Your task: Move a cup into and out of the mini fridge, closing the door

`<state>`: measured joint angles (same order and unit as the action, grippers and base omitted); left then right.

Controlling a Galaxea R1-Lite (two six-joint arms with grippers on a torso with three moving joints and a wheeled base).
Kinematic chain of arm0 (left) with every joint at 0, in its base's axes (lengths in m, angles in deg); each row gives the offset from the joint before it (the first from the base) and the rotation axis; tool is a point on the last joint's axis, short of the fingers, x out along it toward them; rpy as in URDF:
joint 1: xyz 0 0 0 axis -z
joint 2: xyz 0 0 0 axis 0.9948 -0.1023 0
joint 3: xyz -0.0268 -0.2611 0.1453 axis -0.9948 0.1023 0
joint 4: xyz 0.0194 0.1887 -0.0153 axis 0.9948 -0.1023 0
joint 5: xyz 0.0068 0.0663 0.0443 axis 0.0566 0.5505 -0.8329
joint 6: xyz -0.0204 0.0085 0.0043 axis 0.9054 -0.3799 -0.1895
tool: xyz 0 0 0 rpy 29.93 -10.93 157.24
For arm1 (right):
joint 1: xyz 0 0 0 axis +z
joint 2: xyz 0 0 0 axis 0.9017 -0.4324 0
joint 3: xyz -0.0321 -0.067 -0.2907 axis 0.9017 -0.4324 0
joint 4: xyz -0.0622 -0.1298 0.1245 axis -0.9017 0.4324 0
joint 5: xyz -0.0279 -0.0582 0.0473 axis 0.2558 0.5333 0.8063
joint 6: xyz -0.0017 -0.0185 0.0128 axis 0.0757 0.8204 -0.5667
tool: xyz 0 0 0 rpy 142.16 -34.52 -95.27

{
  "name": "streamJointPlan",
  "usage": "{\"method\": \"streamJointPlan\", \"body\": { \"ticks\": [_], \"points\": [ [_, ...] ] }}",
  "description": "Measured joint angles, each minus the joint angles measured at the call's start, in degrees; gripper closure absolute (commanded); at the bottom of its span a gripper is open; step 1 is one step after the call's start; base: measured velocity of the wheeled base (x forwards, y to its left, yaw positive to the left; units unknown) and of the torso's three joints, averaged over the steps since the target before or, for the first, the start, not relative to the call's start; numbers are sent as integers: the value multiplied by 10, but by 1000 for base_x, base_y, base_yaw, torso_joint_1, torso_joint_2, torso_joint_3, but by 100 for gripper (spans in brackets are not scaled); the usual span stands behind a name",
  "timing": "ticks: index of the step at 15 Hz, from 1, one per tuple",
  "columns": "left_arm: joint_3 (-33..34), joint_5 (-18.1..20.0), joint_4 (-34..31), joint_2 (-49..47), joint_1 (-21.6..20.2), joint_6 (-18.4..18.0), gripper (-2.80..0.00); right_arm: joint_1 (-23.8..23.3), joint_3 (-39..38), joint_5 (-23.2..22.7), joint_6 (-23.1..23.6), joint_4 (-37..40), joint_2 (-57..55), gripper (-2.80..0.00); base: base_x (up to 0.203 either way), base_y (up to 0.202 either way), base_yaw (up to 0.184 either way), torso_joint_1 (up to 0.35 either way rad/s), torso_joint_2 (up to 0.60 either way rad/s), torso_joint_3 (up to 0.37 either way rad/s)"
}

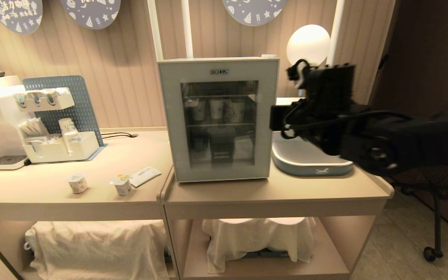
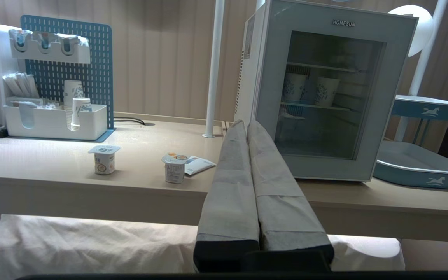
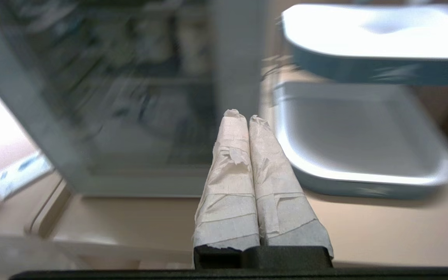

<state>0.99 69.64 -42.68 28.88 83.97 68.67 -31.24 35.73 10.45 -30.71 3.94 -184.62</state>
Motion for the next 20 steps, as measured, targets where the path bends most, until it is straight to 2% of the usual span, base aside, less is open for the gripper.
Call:
{"method": "streamJointPlan", "body": {
  "ticks": [4,9,12,13,15,17,20],
  "points": [
    [0,0,0,0,0,0,0,-35,-187,96,16,17,305,0,0,0,0,0,0,0],
    [0,0,0,0,0,0,0,-163,-339,163,53,141,713,0,0,0,0,0,0,0],
    [0,0,0,0,0,0,0,-222,-488,231,49,151,862,0,0,0,0,0,0,0],
    [0,0,0,0,0,0,0,-247,-524,235,56,145,885,0,0,0,0,0,0,0],
    [0,0,0,0,0,0,0,-300,-559,198,81,139,922,0,0,0,0,0,0,0],
    [0,0,0,0,0,0,0,-320,-605,129,80,136,977,0,0,0,0,0,0,0],
    [0,0,0,0,0,0,0,-328,-722,-49,69,89,1054,0,0,0,0,0,0,0]
  ]
}}
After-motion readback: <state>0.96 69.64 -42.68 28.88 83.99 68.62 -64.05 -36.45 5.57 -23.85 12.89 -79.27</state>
